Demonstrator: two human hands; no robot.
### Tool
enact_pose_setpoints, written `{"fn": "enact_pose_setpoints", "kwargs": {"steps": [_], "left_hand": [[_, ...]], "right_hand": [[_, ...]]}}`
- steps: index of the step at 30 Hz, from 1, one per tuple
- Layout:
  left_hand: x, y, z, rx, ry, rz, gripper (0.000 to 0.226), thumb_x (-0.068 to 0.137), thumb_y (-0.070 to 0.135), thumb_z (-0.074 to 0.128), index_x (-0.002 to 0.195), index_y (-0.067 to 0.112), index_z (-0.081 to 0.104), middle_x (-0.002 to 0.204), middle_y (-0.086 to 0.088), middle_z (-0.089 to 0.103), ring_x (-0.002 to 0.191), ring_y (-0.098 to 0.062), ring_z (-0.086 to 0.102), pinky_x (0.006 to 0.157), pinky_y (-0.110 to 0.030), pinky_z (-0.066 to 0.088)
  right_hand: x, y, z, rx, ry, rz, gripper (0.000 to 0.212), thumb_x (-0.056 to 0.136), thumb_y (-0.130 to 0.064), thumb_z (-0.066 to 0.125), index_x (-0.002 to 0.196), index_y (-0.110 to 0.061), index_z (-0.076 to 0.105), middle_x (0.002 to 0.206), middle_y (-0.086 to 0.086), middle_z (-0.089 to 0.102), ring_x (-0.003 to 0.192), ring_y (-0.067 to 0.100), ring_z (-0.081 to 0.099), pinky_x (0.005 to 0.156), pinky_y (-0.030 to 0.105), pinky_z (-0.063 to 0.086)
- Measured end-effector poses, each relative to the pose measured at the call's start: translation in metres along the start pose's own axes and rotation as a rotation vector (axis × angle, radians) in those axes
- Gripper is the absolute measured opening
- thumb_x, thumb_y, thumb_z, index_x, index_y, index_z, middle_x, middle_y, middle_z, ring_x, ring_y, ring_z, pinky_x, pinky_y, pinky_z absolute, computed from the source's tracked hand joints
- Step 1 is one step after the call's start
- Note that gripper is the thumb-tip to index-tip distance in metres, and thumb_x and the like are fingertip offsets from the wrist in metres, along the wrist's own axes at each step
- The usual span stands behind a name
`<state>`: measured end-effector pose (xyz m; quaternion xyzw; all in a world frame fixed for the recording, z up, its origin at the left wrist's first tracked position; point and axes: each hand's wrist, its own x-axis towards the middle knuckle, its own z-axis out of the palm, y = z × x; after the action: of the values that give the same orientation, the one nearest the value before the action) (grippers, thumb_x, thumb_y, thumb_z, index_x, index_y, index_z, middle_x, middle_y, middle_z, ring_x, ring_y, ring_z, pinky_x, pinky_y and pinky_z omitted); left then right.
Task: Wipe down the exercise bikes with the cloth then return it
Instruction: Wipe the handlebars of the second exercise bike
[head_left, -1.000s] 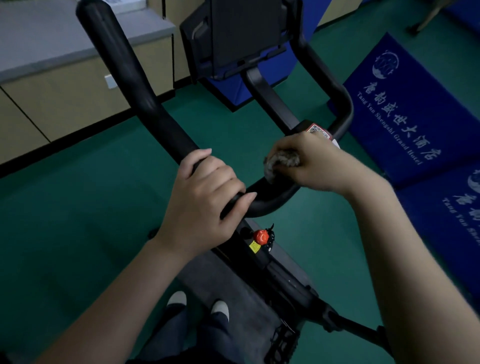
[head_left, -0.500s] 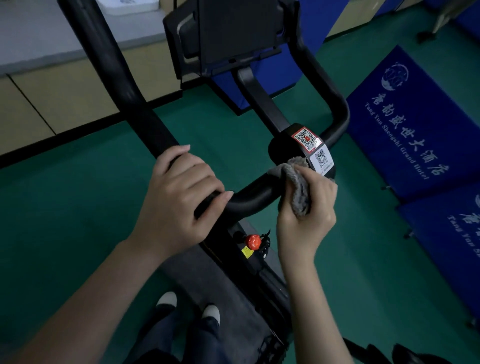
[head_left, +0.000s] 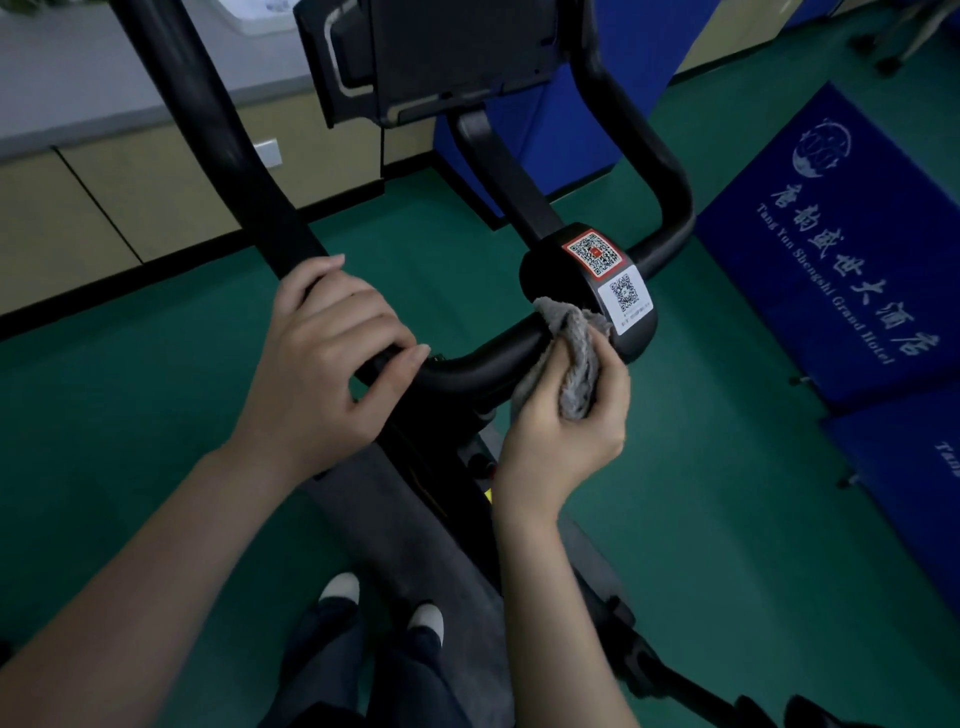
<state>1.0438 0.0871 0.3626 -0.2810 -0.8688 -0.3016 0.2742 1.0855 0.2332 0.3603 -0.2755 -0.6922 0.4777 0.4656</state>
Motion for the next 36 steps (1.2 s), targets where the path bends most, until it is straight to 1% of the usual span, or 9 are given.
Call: {"fn": "enact_pose_setpoints", "kwargs": {"steps": [7,10,14,16,20,25,27,30,36], "left_hand": [[0.000,0.003,0.002,0.037,0.019,-0.015,0.037,0.095,0.026,0.047,0.067,0.008,0.062,0.070,-0.002,0.061,0.080,-0.023,0.056,0.109,-0.033,0.023],[0.000,0.004,0.002,0.047,0.015,-0.018,0.036,0.095,0.025,0.046,0.067,0.008,0.062,0.070,-0.002,0.061,0.080,-0.024,0.056,0.109,-0.034,0.023],[0.000,0.003,0.001,0.053,0.006,-0.019,0.036,0.095,0.025,0.046,0.068,0.008,0.062,0.071,-0.002,0.061,0.080,-0.024,0.057,0.110,-0.034,0.022],[-0.001,0.003,0.001,0.054,0.001,-0.018,0.036,0.095,0.024,0.046,0.068,0.008,0.062,0.071,-0.002,0.061,0.080,-0.024,0.057,0.110,-0.034,0.021],[-0.001,0.004,0.002,0.058,0.001,-0.025,0.035,0.095,0.023,0.047,0.068,0.007,0.063,0.071,-0.002,0.061,0.080,-0.024,0.057,0.110,-0.034,0.021],[0.000,0.004,0.002,0.063,0.004,-0.024,0.035,0.094,0.023,0.047,0.066,0.007,0.062,0.069,-0.002,0.061,0.079,-0.024,0.057,0.109,-0.035,0.023],[0.000,0.004,0.002,0.060,-0.001,-0.023,0.035,0.094,0.024,0.048,0.066,0.008,0.062,0.070,-0.001,0.061,0.079,-0.023,0.056,0.109,-0.036,0.023],[0.000,0.003,0.001,0.043,-0.003,-0.024,0.035,0.094,0.024,0.048,0.067,0.009,0.062,0.070,0.000,0.061,0.080,-0.021,0.056,0.109,-0.036,0.023],[0.000,0.002,0.001,0.033,-0.011,-0.028,0.034,0.094,0.026,0.048,0.068,0.011,0.063,0.071,0.002,0.062,0.081,-0.019,0.055,0.109,-0.036,0.022]], "right_hand": [[-0.025,-0.001,-0.008,0.307,-0.150,0.326,0.040,0.094,-0.006,0.056,0.133,-0.015,0.051,0.133,-0.008,0.056,0.124,-0.002,0.050,0.101,0.012,0.040],[-0.027,0.012,-0.016,0.348,-0.202,0.451,0.041,0.092,-0.010,0.060,0.132,-0.017,0.053,0.130,-0.002,0.061,0.121,0.007,0.056,0.102,0.022,0.046],[-0.008,0.028,-0.013,0.472,-0.190,0.620,0.036,0.092,-0.001,0.057,0.128,-0.003,0.054,0.119,0.014,0.066,0.113,0.027,0.063,0.097,0.036,0.052],[-0.002,0.033,-0.009,0.515,-0.221,0.653,0.033,0.092,0.002,0.056,0.125,0.001,0.055,0.118,0.021,0.065,0.111,0.033,0.063,0.098,0.041,0.051],[-0.007,0.034,-0.006,0.589,-0.353,0.689,0.033,0.092,0.001,0.056,0.125,0.001,0.054,0.116,0.021,0.066,0.102,0.024,0.065,0.093,0.035,0.053],[-0.034,0.030,-0.013,0.659,-0.571,0.722,0.041,0.080,-0.003,0.060,0.121,0.002,0.057,0.111,0.009,0.070,0.105,0.022,0.064,0.090,0.030,0.052],[-0.032,0.030,-0.014,0.703,-0.581,0.784,0.040,0.079,-0.002,0.060,0.119,0.004,0.057,0.109,0.011,0.070,0.105,0.025,0.065,0.094,0.036,0.051],[-0.015,0.032,-0.013,0.815,-0.485,0.891,0.033,0.087,0.008,0.055,0.120,0.010,0.051,0.097,0.011,0.069,0.090,0.020,0.067,0.081,0.029,0.055],[-0.017,0.026,-0.039,0.519,-0.675,0.793,0.025,0.079,0.004,0.066,0.102,-0.003,0.063,0.090,0.009,0.071,0.085,0.023,0.066,0.082,0.036,0.055]]}}
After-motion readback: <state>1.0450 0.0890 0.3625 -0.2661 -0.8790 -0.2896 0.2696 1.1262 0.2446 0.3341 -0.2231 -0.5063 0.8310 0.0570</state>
